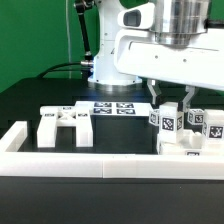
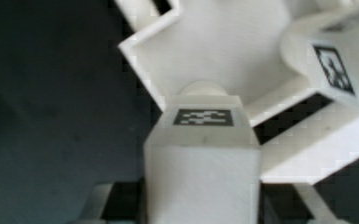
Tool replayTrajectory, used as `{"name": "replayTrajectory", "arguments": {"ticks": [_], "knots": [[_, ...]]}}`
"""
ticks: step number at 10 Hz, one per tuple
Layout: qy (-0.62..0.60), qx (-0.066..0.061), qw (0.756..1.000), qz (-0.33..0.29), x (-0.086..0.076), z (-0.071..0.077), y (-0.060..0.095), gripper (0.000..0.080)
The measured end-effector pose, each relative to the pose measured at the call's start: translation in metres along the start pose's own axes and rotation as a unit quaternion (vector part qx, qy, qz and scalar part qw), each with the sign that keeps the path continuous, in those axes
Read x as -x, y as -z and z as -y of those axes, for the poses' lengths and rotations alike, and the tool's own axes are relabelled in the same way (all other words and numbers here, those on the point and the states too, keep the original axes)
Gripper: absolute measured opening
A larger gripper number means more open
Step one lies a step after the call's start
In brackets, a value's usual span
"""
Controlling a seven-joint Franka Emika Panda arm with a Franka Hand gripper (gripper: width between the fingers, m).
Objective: Assemble chair
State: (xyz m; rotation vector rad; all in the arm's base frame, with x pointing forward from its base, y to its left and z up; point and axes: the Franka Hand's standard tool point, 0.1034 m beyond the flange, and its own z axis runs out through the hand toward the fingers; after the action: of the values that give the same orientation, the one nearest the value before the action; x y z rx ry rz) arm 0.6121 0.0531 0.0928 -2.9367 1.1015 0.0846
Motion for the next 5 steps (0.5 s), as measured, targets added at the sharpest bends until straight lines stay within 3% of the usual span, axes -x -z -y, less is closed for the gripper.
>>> {"name": "replayTrajectory", "arguments": {"ticks": [5], "knots": [[-0.229,-0.003,0.973,-0.002,0.0026,0.0038,-0.0006,0.0287]]}}
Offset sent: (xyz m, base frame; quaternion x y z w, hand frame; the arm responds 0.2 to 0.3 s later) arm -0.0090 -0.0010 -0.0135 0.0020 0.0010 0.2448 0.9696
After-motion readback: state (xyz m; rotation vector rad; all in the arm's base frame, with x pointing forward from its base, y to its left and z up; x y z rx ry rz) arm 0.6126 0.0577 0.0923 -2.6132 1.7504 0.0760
